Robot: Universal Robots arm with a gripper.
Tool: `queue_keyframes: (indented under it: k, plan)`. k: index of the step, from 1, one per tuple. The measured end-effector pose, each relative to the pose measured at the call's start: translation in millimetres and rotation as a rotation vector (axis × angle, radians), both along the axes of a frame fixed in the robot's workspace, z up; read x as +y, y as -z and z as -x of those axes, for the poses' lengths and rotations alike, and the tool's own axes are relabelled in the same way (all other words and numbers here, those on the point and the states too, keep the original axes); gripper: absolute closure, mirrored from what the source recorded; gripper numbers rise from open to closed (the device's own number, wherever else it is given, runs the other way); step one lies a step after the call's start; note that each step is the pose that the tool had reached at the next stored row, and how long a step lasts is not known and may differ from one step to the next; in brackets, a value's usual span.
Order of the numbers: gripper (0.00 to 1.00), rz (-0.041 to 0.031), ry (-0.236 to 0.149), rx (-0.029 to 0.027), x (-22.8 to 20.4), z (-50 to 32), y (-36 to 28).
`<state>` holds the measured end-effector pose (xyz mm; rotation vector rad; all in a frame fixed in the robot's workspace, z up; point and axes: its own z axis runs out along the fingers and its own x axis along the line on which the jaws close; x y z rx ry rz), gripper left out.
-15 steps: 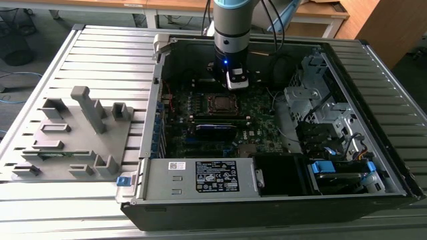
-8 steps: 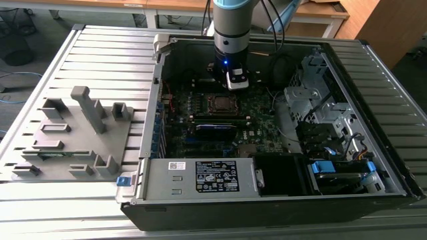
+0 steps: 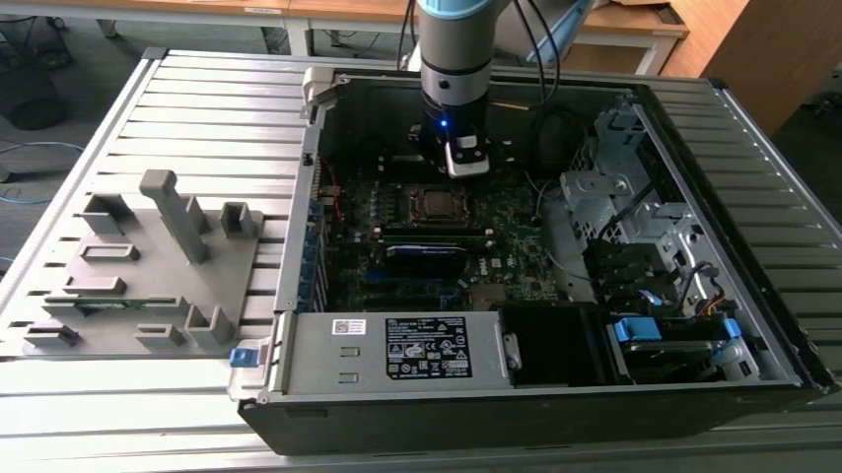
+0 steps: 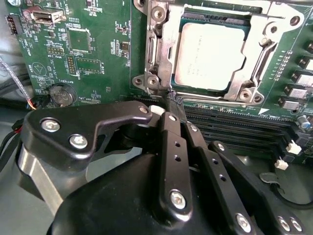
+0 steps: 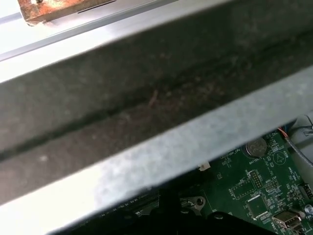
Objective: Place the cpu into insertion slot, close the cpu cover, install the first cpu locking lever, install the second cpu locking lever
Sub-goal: 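Install the first cpu locking lever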
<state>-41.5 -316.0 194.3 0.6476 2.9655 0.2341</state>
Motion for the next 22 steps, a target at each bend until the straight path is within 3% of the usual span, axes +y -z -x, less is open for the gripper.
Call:
queue_keyframes:
  k: [2, 8, 18, 22]
  plan:
    - [0.89, -0.0017, 0.0, -0.0023, 0.3, -0.1, 1.0]
    - [0.89, -0.0011, 0.0, -0.0018, 0.1, 0.2, -0.4]
    - [0.89, -0.0013, 0.0, -0.0019, 0.1, 0.1, -24.1]
    - [0.89, -0.0015, 0.0, -0.0021, 0.1, 0.1, -25.1]
